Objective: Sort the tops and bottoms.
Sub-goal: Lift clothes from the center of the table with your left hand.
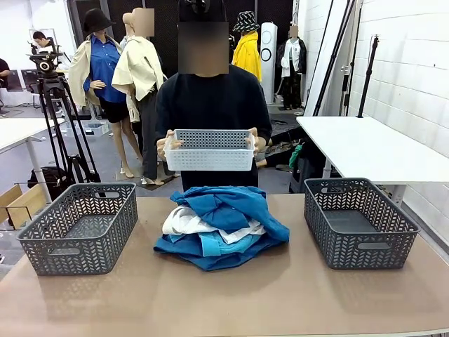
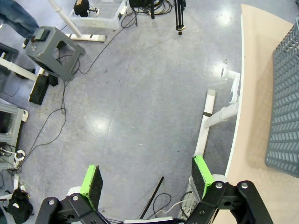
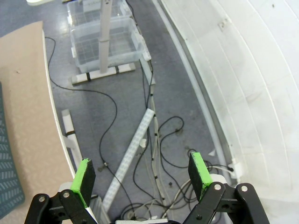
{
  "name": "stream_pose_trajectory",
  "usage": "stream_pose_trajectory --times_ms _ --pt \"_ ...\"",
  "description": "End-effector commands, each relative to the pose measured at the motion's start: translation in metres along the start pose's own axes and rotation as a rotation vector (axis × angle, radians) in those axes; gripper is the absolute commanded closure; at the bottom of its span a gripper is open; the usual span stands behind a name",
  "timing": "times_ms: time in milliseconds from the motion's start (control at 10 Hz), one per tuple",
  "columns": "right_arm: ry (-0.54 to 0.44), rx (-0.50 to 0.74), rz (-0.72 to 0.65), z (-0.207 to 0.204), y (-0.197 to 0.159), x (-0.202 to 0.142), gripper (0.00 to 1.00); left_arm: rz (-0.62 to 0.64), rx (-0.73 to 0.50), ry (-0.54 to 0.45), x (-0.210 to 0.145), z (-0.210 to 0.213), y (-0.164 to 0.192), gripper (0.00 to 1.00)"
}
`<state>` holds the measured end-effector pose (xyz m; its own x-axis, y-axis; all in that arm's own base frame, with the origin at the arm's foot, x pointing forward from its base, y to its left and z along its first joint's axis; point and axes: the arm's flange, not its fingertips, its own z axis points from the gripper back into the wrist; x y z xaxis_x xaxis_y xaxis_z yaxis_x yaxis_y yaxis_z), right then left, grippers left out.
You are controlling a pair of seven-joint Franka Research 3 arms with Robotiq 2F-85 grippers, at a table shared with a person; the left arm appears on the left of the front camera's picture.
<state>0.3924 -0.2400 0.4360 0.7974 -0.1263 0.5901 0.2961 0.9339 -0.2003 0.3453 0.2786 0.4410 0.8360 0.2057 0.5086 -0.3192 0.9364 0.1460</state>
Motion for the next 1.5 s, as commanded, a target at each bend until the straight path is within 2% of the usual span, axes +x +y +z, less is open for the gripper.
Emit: stream_pose_trajectory --times_ms 0,1400 --pt "0.0 0.003 0.002 -0.0017 0.0009 0.0015 0.0 -0.009 0.004 0.004 -0.0013 0.0012 0.0011 0.0" --pt "0.0 0.003 0.002 -0.0017 0.0009 0.0015 0.0 -0.009 0.004 0.004 -0.0013 0.0012 0.0011 0.0"
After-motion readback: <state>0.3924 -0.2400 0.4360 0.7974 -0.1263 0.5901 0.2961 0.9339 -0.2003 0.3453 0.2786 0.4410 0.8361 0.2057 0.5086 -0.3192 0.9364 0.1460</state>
